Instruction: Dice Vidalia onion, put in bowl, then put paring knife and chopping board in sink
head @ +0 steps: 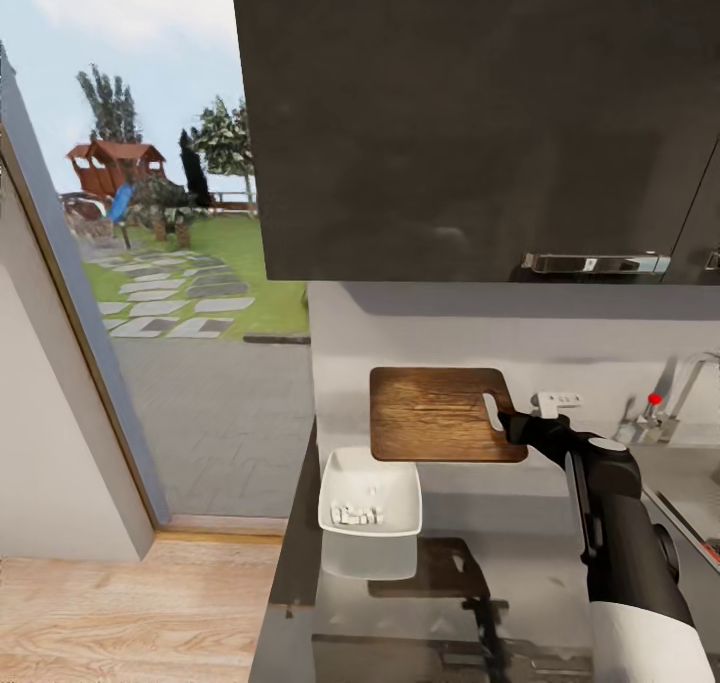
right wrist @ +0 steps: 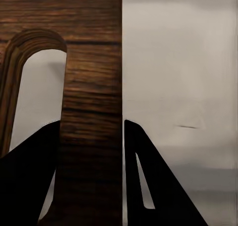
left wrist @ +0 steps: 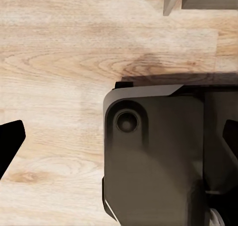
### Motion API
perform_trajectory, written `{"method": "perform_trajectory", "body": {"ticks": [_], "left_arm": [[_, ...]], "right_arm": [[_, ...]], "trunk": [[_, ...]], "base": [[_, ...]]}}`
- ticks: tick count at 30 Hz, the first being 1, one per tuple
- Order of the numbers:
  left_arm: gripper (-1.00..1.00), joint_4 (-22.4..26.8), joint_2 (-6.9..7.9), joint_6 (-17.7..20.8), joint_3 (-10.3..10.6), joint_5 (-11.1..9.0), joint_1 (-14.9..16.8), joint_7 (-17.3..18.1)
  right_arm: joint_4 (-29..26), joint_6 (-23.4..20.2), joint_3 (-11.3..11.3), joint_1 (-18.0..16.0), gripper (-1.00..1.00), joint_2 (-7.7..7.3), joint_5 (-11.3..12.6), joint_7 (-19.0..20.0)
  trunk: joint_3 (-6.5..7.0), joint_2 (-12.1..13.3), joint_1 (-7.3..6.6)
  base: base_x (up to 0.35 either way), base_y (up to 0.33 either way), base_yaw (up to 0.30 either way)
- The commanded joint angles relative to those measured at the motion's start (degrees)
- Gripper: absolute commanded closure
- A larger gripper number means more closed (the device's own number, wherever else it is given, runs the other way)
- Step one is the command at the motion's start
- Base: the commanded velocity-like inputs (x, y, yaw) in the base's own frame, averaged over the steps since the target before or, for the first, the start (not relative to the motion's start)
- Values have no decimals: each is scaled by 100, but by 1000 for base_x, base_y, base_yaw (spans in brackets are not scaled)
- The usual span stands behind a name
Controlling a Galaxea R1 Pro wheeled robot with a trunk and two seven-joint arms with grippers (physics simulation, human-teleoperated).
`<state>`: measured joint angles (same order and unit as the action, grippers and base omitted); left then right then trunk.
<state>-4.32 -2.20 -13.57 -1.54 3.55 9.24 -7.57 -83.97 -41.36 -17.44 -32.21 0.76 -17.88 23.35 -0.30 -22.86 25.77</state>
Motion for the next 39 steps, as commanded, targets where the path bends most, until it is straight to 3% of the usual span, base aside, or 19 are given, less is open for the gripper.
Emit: {"method": "perform_trajectory", "body": {"ticks": [1,19,39], "left_arm": [[-100,-25,-3,-40,-15,41,8,-28],[-100,-25,-17,-40,-13,45,8,-32],[-100,-25,-9,-40,-20,41,9,-34]], "right_arm": [[-6,-15,-13,-5,100,5,-53,54],[3,-47,-30,-5,100,38,-59,-23],[3,-48,-31,-5,100,37,-58,-24]], "trunk": [[-3,-6,1],[2,-6,1],[129,-6,1]], "base": [[-160,0,0],[-298,-129,-8],[-130,-290,-189]]}}
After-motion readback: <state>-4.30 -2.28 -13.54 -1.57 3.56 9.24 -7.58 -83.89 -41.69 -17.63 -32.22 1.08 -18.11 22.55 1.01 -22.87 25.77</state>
